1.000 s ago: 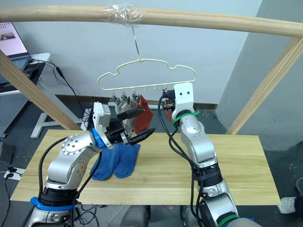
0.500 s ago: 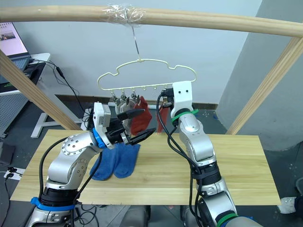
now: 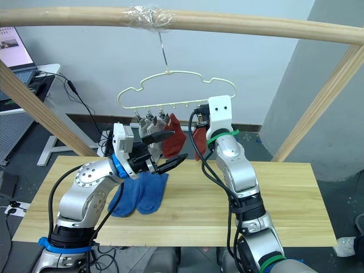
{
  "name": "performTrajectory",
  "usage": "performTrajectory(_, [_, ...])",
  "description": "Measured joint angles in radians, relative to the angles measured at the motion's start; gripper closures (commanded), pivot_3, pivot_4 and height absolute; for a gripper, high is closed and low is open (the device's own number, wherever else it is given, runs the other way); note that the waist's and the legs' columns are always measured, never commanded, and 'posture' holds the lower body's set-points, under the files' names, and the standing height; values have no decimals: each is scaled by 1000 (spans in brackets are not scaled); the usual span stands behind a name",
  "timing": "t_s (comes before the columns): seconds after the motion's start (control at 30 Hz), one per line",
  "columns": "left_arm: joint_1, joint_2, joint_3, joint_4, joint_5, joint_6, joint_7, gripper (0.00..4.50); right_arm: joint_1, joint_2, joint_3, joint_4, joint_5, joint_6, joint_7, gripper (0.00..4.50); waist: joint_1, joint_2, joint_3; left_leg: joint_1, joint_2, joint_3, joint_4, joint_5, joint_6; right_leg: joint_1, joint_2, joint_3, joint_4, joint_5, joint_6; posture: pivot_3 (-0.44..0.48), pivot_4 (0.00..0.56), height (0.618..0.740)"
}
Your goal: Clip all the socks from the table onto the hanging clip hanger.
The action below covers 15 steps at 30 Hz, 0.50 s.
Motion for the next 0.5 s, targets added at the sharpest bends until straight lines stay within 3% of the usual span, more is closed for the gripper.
performTrajectory(0.13, [0, -1, 0, 0, 0, 0, 0, 0, 0, 0, -1, 0, -1, 0, 1, 4310, 0, 0, 0, 0, 0, 0, 0, 0, 0, 0, 0, 0, 0, 0, 0, 232, 186, 740])
performTrajectory(0.5, [0, -3, 0, 0, 1, -2, -5, 0, 0, 0, -2, 0, -2, 0, 1, 4336, 0, 0, 0, 0, 0, 0, 0, 0, 0, 0, 0, 0, 0, 0, 0, 230, 189, 740])
